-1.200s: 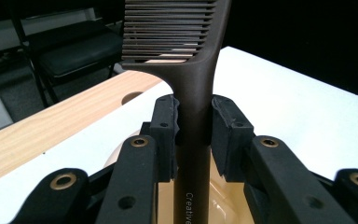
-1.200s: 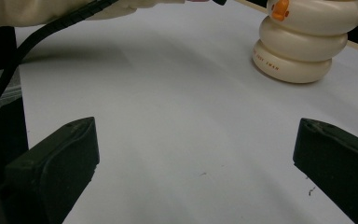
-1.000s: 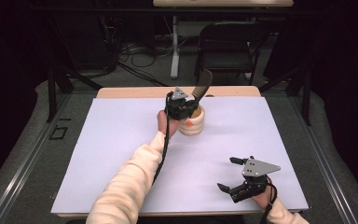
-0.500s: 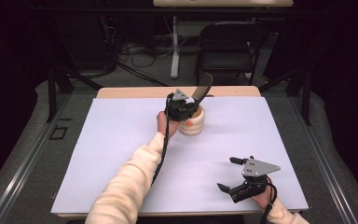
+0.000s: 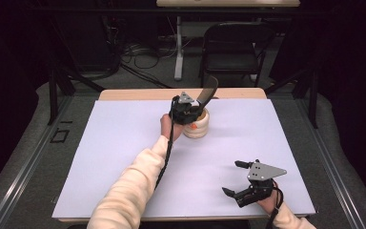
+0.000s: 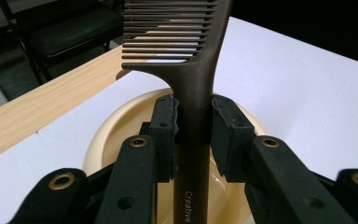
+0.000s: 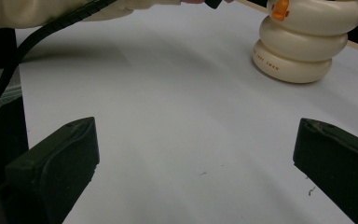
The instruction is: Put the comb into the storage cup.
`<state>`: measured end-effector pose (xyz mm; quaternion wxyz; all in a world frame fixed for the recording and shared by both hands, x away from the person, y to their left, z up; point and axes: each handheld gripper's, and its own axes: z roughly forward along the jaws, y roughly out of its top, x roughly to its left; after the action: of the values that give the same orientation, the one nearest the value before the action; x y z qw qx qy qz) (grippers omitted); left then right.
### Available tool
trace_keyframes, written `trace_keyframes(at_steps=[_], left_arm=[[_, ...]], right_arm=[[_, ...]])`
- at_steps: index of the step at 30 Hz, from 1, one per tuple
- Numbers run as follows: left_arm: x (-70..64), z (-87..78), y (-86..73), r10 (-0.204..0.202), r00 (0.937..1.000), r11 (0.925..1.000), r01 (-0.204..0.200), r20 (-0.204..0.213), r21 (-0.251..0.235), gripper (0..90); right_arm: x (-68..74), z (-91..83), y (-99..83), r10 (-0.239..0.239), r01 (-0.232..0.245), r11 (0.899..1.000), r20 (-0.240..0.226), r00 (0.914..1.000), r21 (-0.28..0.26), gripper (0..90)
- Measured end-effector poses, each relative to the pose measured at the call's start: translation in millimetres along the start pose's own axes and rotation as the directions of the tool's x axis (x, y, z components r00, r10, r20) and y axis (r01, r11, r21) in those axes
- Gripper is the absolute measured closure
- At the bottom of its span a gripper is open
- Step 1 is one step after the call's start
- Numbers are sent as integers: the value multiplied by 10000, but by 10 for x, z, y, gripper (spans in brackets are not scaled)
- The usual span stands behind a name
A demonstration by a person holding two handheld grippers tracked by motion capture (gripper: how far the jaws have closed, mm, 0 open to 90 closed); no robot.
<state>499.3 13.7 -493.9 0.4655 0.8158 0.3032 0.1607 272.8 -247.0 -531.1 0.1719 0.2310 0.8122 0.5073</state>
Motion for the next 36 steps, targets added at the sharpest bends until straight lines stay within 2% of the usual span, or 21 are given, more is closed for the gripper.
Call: trace_keyframes(at_steps=[2,4,5,12,15,19,27,30,32,36], left_arm=[[-13,-18,3,-80,10000,10000,80,12,-5,696],[-33,-34,6,-96,10000,9999,96,-1,120,595],[-38,-45,6,-44,10000,9999,44,22,126,577],[-99,-212,49,36,10000,9996,-36,24,-276,441],[-111,-293,72,133,9999,9996,-131,58,-269,389],[-117,-400,88,196,9997,9998,-196,149,-23,333],[-115,-593,8,434,9990,9986,-437,106,307,170],[-97,-673,-33,447,9990,9986,-448,57,290,126],[-84,-717,-64,481,9988,9978,-480,-5,458,79],[-39,-820,-144,370,9992,9979,-363,-135,538,34]], right_arm=[[2,-1,-1,25,-25,10000,4,10000,-13,0],[2,-6,0,27,-27,10000,15,10000,-17,0],[2,-4,-1,42,-42,10000,10,10000,-6,0],[3,-1,0,28,-28,10000,10,10000,2,0],[3,-1,1,23,-23,10000,11,10000,2,0],[4,0,1,9,-9,10000,14,10000,-18,0],[1,2,2,-42,42,10000,21,10000,8,0],[2,4,2,-27,26,10000,22,10000,36,0],[3,5,2,-12,12,10000,25,10000,46,0],[2,9,2,-10,10,10000,25,10000,49,0]])
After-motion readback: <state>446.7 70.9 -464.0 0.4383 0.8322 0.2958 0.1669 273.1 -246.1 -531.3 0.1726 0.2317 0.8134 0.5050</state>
